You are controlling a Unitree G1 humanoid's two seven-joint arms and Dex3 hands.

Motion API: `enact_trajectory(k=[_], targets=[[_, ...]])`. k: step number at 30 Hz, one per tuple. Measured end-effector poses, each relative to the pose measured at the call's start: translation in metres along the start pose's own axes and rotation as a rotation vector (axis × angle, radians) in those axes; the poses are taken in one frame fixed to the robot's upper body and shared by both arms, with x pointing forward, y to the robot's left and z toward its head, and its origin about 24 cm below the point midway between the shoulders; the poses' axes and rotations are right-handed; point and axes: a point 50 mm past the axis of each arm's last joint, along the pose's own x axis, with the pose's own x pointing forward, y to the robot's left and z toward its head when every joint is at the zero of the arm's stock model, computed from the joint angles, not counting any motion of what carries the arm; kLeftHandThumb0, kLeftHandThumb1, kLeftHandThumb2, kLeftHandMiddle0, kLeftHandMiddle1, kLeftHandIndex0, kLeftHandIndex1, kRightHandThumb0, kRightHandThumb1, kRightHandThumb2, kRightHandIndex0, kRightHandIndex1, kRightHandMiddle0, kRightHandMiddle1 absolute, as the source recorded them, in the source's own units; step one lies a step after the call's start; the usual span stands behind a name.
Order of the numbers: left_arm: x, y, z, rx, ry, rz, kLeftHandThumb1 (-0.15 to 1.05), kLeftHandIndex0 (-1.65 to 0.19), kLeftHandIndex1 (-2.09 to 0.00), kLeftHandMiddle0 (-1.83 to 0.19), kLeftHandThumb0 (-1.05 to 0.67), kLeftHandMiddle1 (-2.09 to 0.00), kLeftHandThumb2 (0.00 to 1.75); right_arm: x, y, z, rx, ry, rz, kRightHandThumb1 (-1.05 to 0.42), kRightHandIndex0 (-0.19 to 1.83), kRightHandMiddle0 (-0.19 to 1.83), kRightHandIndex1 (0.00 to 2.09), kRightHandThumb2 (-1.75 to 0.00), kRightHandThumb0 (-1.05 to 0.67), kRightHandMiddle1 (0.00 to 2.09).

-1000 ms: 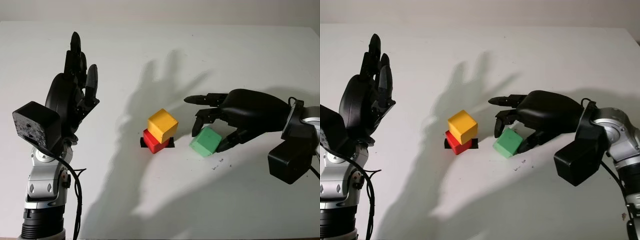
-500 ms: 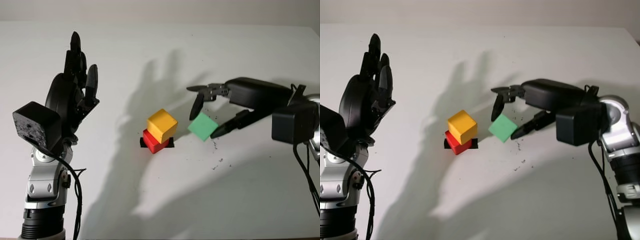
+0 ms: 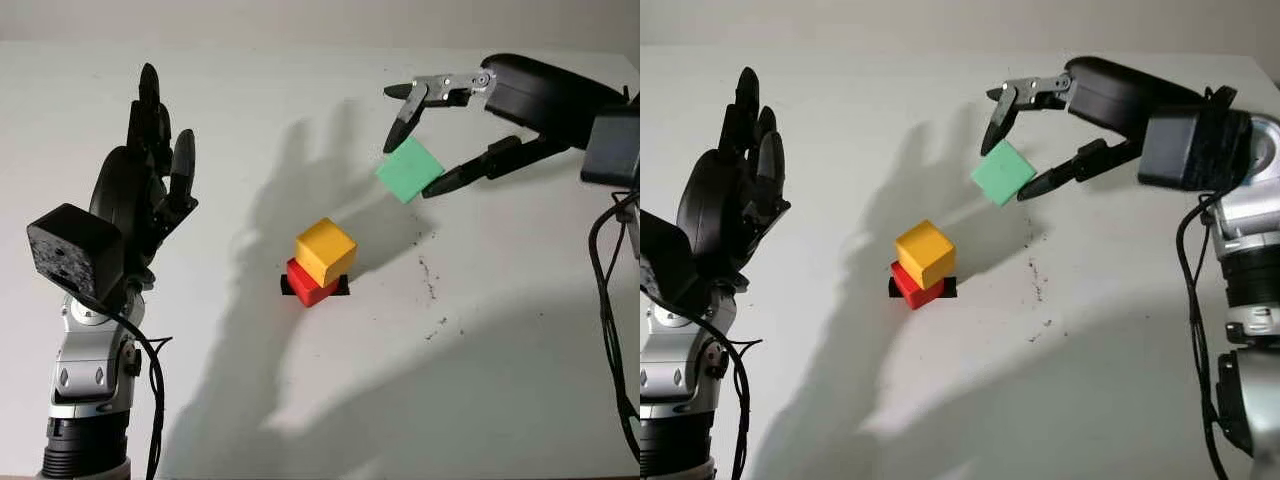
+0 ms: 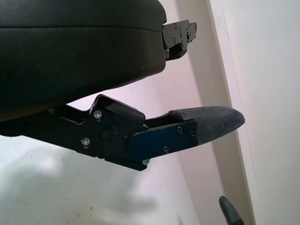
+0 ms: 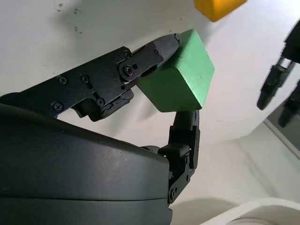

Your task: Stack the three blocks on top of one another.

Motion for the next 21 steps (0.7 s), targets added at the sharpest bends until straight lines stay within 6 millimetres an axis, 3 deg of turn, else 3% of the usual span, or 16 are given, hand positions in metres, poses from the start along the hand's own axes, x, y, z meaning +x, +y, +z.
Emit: enact_trajectory(k=[4, 13, 21], targets=[[0.0, 0.0, 0.0, 0.001, 0.001, 0.006, 1.05, 0.19, 0.0, 0.19, -0.83, 0.0, 0.64, 0.009, 0.002, 0.003, 0.113, -0.019, 0.039, -0.89, 0.25, 0.54, 0.05, -0.06, -0.39, 1.27], [-0.001, 0.0, -0.001, 0.0, 0.003, 0.009, 1.05, 0.19, 0.0, 0.19, -0.83, 0.0, 0.64, 0.034, 0.028, 0.005, 0.381, -0.064, 0.165, -0.91, 0.2, 0.43, 0.03, -0.06, -0.42, 1.55], [-0.003, 0.001, -0.003, -0.007, 0.012, 0.01, 1.05, 0.19, 0.0, 0.19, -0.82, 0.0, 0.64, 0.048, 0.047, 0.008, 0.503, -0.073, 0.243, -0.92, 0.22, 0.4, 0.04, -0.06, -0.48, 1.56]])
